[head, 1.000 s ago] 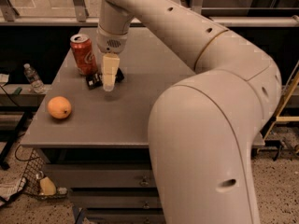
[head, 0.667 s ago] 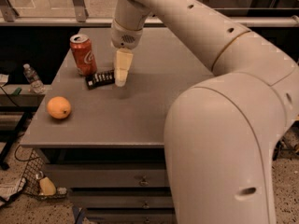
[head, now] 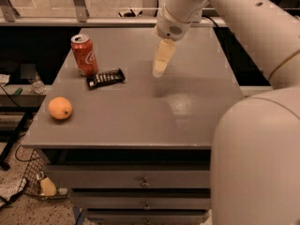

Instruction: Move rxbar chocolate near coke can

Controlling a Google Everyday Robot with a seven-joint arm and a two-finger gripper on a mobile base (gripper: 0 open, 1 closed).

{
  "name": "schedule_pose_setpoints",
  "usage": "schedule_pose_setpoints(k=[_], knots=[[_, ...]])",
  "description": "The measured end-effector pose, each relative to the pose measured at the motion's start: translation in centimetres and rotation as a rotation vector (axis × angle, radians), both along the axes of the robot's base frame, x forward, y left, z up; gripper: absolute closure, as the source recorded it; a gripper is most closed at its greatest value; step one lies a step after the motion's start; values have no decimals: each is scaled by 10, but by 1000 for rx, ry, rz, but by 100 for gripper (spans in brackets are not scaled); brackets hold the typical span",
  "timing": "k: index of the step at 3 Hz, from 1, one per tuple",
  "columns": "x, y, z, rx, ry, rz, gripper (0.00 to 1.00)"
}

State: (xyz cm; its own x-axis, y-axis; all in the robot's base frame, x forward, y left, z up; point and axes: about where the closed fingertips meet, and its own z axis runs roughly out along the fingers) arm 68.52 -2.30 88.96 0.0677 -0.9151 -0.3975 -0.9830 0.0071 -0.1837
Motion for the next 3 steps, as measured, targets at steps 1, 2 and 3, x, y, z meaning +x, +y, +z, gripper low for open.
schedule_pose_setpoints(k=[1,2,3], knots=[[-14,-42,1,-1,11,-66,0],[-39,-87,1,0,26,-146,0],[-63,-124,0,10,39,-214,0]])
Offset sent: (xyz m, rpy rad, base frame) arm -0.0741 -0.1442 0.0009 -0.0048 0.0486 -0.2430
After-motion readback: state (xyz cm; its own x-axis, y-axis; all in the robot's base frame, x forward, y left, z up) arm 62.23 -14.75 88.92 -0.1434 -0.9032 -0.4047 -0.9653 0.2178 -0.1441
